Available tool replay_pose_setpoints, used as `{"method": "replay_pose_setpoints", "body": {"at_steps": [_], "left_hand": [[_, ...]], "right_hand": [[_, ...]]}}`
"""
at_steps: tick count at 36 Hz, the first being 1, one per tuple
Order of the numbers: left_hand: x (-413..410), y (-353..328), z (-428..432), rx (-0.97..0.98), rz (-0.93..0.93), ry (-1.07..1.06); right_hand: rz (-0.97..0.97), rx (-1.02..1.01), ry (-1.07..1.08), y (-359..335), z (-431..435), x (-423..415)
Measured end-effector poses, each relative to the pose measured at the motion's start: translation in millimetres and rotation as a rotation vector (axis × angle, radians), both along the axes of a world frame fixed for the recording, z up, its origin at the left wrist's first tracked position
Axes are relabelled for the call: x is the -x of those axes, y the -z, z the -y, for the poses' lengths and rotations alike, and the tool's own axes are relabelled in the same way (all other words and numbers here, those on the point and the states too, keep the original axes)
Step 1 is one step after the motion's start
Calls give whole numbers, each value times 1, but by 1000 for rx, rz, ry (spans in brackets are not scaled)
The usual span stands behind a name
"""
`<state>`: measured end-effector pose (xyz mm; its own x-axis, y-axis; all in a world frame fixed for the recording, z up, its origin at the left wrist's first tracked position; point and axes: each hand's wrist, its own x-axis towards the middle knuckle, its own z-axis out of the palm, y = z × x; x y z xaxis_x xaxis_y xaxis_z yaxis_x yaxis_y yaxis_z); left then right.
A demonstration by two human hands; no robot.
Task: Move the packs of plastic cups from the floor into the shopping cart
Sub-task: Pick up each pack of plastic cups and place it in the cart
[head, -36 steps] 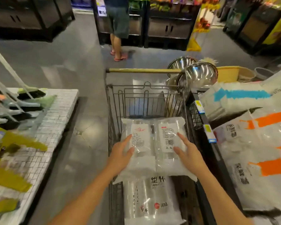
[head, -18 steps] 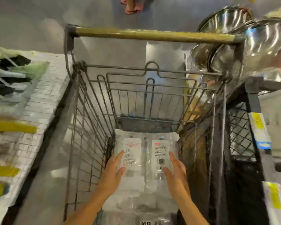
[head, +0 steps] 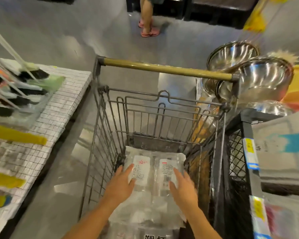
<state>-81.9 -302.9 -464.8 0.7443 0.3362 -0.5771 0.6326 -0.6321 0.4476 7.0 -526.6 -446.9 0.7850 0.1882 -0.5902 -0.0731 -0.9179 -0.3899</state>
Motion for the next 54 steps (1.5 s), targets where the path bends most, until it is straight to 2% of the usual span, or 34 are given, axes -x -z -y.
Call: {"method": "replay_pose_setpoints", "body": {"at_steps": [7,10,15,20,25,31,35,39,44,48,54], "left_hand": [[25,-146,-28,-105,235,-14],[59,-200,-48,-139,323,-55],[145,-266,-89,-287,356,-183],[274,-322,-118,-348,476,-369],[415,-337,-138,-300,579,-617],[581,-355,-131,-360,571,-822],[688,-365,-105,-426,498,-998],[788,-357,-79,-466,436,-1219],[877,-350,-36,-474,442,-1558],[925,-343,2,-521,437,-1735],[978,-334,54,-589,325,-2060]], "right_hand": [[299,136,-365,-129,-45,-14],[374,89,-423,-184,-75,4],[435,-7,-554,-253,-125,62],[459,-126,-688,-302,-176,148],[470,-241,-804,-338,-228,257],[445,-408,-1030,-356,-286,405],[434,-496,-1261,-363,-323,504],[401,-487,-1481,-365,-361,604],[324,-558,-1718,-363,-390,725],[280,-628,-1949,-358,-403,818],[158,-676,-2286,-349,-412,940]]}}
